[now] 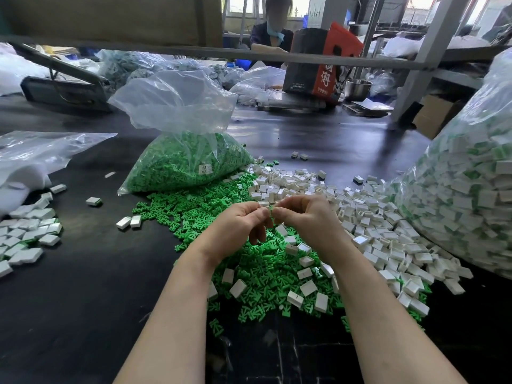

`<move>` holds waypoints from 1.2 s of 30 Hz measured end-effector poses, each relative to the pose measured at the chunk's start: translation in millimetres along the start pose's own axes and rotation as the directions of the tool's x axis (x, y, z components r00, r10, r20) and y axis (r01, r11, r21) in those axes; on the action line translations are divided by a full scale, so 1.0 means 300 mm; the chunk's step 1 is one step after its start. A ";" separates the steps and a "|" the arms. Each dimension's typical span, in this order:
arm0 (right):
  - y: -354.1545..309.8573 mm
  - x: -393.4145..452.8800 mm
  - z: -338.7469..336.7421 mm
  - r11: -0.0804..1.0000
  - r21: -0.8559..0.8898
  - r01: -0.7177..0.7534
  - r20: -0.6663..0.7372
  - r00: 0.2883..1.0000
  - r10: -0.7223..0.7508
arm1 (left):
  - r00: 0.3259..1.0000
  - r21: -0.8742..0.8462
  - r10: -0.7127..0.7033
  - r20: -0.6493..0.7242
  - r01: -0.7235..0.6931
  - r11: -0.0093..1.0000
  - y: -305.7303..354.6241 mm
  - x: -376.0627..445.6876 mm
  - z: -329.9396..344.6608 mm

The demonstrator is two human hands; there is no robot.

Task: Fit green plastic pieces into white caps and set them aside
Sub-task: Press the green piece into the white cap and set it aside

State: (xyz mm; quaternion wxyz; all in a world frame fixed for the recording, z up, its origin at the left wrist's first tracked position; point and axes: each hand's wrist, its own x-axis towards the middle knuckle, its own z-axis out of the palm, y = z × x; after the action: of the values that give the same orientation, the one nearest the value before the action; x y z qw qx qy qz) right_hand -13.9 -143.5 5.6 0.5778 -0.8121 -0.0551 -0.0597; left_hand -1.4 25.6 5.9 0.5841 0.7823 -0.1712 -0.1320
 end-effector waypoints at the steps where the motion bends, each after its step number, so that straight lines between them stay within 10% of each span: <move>1: 0.002 -0.001 0.000 1.000 0.015 -0.015 0.003 1.000 0.015 | 1.000 -0.011 -0.003 0.012 0.003 1.000 -0.001 0.000 0.002; 36: 0.023 -0.007 -0.005 1.000 -0.001 0.007 0.060 0.998 -0.007 | 0.999 0.169 -0.030 0.017 0.026 0.985 -0.014 0.010 0.007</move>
State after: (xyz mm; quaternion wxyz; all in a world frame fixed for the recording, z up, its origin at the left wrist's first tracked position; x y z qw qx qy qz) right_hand -15.0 -147.2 -0.7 0.5752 -0.8137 -0.0752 -0.0375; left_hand 0.8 23.6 1.2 0.5123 0.8299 -0.1764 -0.1328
